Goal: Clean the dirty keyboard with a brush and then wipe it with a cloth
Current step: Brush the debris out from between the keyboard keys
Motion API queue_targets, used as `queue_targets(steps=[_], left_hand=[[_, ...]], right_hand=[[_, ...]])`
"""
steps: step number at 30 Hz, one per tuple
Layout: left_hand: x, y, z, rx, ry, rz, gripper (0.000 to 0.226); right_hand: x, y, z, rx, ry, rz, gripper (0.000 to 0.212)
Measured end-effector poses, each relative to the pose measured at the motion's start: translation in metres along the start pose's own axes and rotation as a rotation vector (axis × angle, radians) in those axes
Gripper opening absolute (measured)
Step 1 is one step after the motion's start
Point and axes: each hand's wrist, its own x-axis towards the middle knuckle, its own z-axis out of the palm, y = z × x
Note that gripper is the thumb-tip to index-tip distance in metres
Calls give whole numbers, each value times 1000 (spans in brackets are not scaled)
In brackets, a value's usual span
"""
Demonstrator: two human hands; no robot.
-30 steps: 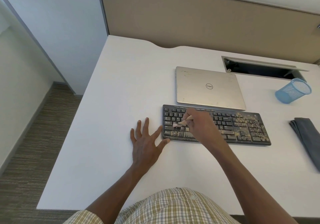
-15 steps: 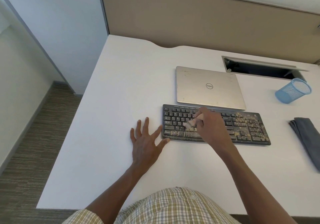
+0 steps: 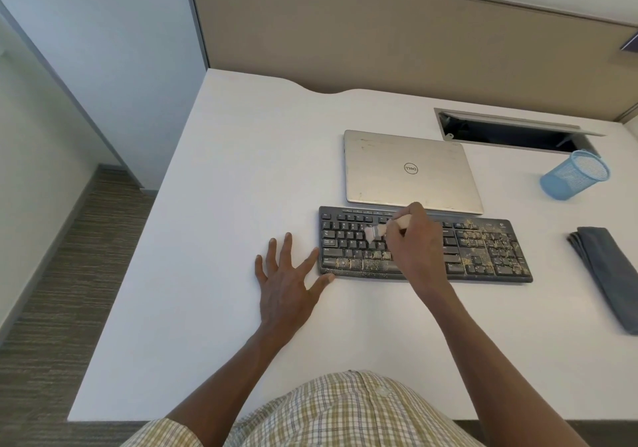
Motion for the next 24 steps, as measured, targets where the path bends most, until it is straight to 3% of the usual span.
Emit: queue_targets(steps=[19,24], left_hand=[[0,1,-2,4,-22,-11,67],[0,1,-1,7,-17,-5,67]], right_hand=[[1,-5,-5,-61,-130,-33,6],[0,-5,-12,-26,-234,-237,17]])
